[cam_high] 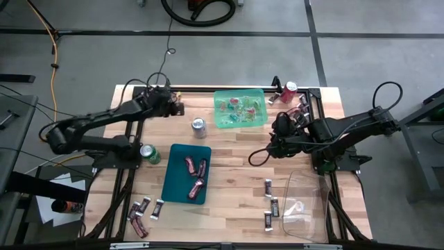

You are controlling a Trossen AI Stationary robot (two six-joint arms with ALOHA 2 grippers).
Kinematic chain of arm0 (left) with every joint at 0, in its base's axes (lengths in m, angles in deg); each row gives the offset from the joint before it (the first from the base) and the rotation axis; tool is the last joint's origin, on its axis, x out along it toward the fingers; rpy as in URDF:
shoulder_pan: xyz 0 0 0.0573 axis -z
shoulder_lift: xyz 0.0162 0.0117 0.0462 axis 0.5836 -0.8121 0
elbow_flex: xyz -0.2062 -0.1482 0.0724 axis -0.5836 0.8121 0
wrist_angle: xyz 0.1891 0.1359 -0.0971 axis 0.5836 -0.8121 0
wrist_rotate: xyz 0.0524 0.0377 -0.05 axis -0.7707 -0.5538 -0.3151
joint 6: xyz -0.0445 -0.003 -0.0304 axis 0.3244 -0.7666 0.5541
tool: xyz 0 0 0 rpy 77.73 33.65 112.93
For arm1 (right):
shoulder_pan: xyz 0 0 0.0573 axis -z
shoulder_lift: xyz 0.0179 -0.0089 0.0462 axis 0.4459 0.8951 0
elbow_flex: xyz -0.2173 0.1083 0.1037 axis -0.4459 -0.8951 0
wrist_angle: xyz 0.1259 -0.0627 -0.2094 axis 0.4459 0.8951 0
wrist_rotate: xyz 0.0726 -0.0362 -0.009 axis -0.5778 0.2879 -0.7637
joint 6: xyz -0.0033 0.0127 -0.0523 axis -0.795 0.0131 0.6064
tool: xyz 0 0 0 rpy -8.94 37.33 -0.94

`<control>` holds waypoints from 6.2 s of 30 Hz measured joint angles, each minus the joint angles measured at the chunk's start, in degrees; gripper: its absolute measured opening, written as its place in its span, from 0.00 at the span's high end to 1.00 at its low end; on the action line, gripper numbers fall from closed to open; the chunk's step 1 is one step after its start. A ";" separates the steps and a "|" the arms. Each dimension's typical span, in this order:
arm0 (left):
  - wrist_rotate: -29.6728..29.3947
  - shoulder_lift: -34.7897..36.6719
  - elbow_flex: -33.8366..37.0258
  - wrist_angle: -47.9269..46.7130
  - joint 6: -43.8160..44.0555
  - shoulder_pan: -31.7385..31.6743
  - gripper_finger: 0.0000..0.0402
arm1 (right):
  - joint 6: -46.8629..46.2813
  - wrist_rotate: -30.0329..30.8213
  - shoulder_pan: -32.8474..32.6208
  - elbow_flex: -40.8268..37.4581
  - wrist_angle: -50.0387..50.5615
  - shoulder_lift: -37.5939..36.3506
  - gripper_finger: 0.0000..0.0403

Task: Organize candy in baskets
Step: Put the brown chocolate into the blue bin

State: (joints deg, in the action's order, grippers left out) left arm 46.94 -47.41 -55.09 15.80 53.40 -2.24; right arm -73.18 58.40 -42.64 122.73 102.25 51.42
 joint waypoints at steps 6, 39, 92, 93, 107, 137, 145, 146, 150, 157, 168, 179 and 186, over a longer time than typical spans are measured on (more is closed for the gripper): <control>8.57 8.86 -4.22 -1.97 -6.02 14.86 0.99 | 2.07 0.02 0.00 0.00 0.00 0.02 0.55; 12.02 -4.23 -16.84 -22.48 0.46 56.21 0.44 | -2.27 -3.07 0.21 0.00 -0.63 0.02 0.55; 11.24 -0.47 -25.08 4.24 -24.83 -0.59 0.39 | -52.44 -17.44 57.37 -39.19 -44.30 10.75 0.56; 12.00 -0.76 -25.51 4.39 -25.89 -1.64 0.39 | -52.33 -17.07 57.40 -39.11 -44.20 10.77 0.56; 19.73 -1.87 -32.63 9.93 -38.62 -12.74 0.39 | -37.83 -15.04 51.60 -38.93 -41.59 4.12 0.98; 18.45 -2.98 -21.47 37.82 -12.51 24.99 0.39 | 17.91 -24.28 2.21 -13.02 -91.08 28.23 0.96; 12.09 0.38 -21.48 37.39 -12.51 33.44 0.39 | 19.67 -24.32 2.15 1.79 -76.65 38.62 0.85; 12.04 1.19 -21.47 36.63 -12.73 33.69 0.39 | 19.67 -24.69 2.32 3.12 -75.04 39.09 0.83; 10.17 5.12 -21.47 30.44 -13.61 33.93 0.39 | 18.98 -25.29 3.06 6.56 -71.07 39.89 0.70; 2.33 10.71 -21.51 19.90 -16.46 33.93 0.39 | 27.75 -23.81 3.59 10.24 -58.66 35.77 0.49; -19.04 4.48 -21.47 -24.07 8.42 18.25 0.41 | 16.89 -10.87 3.45 -6.28 -36.72 12.29 0.46; -21.61 -11.63 -21.49 -30.87 11.67 -9.40 0.42 | -2.01 -7.04 4.59 -25.89 -45.06 -4.89 0.46; -20.38 -24.20 -21.49 -24.46 15.06 -15.60 0.42 | -2.85 -8.81 9.13 -28.15 -44.51 -4.79 0.46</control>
State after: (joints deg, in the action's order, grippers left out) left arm 26.56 -71.60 -76.57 -8.66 68.46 -17.84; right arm -76.03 49.58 -33.51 94.58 57.74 46.63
